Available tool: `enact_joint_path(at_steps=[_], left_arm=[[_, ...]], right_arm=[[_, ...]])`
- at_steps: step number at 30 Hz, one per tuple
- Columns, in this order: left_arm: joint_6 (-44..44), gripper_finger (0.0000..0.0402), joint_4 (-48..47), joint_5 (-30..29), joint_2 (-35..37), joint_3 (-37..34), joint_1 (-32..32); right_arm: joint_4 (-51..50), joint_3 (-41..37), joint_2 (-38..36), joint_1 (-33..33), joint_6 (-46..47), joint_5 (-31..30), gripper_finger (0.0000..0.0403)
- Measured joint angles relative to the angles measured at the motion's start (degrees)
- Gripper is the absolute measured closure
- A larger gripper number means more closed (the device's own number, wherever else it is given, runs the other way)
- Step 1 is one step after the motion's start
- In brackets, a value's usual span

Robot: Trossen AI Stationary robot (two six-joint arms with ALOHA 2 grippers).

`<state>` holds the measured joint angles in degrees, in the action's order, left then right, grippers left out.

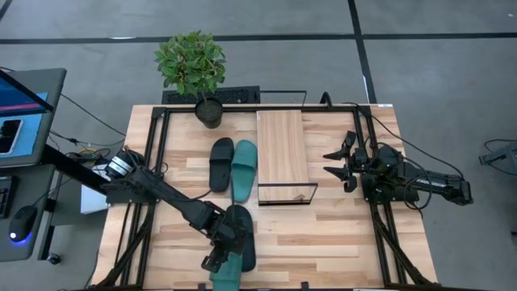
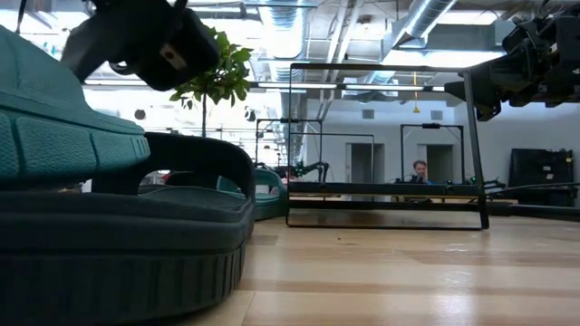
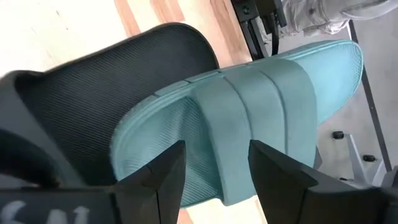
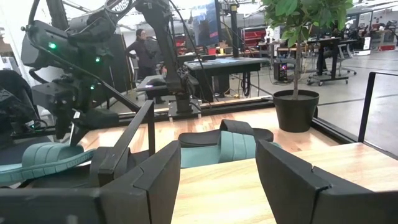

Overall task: Pick and place slides into the shelf
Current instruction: Put the bottom green slide on the shelf

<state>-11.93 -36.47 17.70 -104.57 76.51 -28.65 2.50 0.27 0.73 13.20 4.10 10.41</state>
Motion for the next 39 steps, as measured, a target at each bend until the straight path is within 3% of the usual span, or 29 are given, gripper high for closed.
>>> enact_joint_path(at_steps=[13,27,39], left_arm=[[-0.74,0.0239,0.67,7.18,0.0,0.02,1.25],[-2.07,0.0239,3.19,5.48,-2.53,0.18,0.93],[-3.69,0.0239,6.21,8.44,-4.68,0.11,0.4]], right_arm=[[0.02,0.0,0.0,0.01,0.0,0.0,0.0202],[0.0,0.0,0.0,-0.01,0.0,0.0,0.0202],[0.01,-0.01,0.0,0.0,0.0,0.0,0.0202]])
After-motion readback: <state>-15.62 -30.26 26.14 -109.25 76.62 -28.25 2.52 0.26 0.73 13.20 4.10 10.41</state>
